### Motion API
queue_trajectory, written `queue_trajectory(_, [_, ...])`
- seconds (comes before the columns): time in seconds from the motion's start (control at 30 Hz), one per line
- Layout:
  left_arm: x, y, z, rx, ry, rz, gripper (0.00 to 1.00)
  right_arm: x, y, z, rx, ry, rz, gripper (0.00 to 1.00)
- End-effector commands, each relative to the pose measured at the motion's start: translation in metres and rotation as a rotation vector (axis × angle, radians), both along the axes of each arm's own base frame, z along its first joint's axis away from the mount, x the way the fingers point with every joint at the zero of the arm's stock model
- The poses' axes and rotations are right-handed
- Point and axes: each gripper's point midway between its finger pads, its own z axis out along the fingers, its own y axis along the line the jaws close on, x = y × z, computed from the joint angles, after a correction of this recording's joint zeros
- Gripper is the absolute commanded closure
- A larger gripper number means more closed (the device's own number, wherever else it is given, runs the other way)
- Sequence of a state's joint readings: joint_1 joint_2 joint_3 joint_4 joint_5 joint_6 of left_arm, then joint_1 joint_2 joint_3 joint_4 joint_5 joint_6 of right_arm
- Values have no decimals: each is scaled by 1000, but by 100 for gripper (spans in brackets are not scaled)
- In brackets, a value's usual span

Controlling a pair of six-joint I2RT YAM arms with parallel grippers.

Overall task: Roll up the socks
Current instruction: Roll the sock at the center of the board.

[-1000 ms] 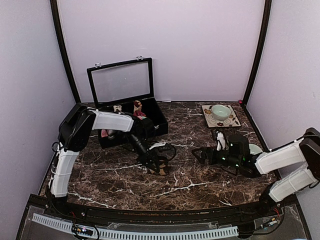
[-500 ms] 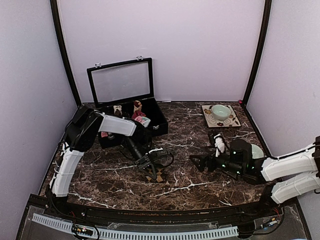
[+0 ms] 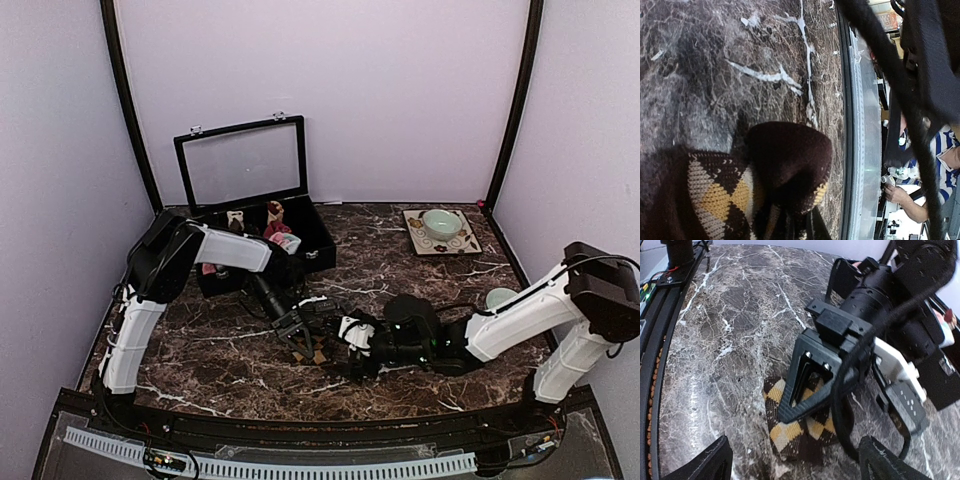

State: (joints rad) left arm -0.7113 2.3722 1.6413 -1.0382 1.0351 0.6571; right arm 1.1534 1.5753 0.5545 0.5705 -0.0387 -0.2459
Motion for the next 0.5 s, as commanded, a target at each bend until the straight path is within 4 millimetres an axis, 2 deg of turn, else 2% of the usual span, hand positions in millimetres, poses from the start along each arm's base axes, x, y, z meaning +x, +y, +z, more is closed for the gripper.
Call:
queue_trajectory(0.0, [1, 60, -98, 363, -190, -141, 99, -8, 31, -2, -30, -83, 166, 18])
queue_trajectory(0.13, [1, 64, -100, 368, -198, -150, 99, -11, 43, -22, -90, -75, 239, 33])
queue_trajectory(0.33, [3, 64, -99, 361, -214, -160, 100, 0, 44, -44, -136, -87, 244, 44])
queue_trajectory(0.47, [1, 65, -99, 363, -211, -166, 100, 3, 41, -51, -163, -84, 248, 52])
